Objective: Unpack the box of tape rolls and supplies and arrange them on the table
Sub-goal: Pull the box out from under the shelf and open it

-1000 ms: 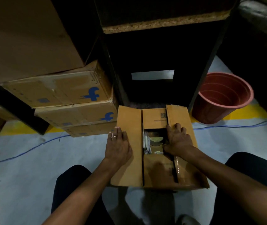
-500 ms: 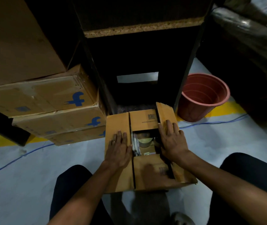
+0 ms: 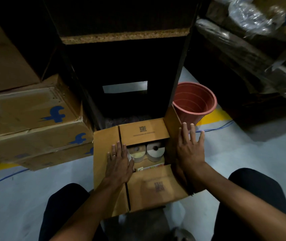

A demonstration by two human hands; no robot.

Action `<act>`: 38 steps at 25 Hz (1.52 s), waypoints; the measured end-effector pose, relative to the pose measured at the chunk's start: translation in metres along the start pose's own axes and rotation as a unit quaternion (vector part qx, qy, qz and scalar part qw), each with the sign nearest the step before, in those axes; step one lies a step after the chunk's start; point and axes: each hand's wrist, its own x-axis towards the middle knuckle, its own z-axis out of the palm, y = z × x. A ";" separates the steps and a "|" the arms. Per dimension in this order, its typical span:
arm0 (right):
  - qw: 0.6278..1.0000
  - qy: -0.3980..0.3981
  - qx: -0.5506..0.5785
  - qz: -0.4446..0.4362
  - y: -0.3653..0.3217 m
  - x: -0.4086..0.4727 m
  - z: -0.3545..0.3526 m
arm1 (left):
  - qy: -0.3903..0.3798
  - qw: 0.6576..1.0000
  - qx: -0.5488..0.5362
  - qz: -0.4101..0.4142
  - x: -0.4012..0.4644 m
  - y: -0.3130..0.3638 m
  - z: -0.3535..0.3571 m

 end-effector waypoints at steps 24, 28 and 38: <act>0.928 -0.262 0.262 0.029 0.000 0.030 0.052 | 0.064 0.996 -0.057 0.019 -0.005 0.007 0.004; 0.947 -0.234 0.218 0.030 -0.006 0.033 0.054 | 0.117 0.981 -0.154 0.027 -0.007 0.017 -0.001; 0.957 -0.186 0.222 -0.032 -0.019 0.021 0.051 | 0.141 0.986 -0.089 0.007 0.059 0.012 -0.031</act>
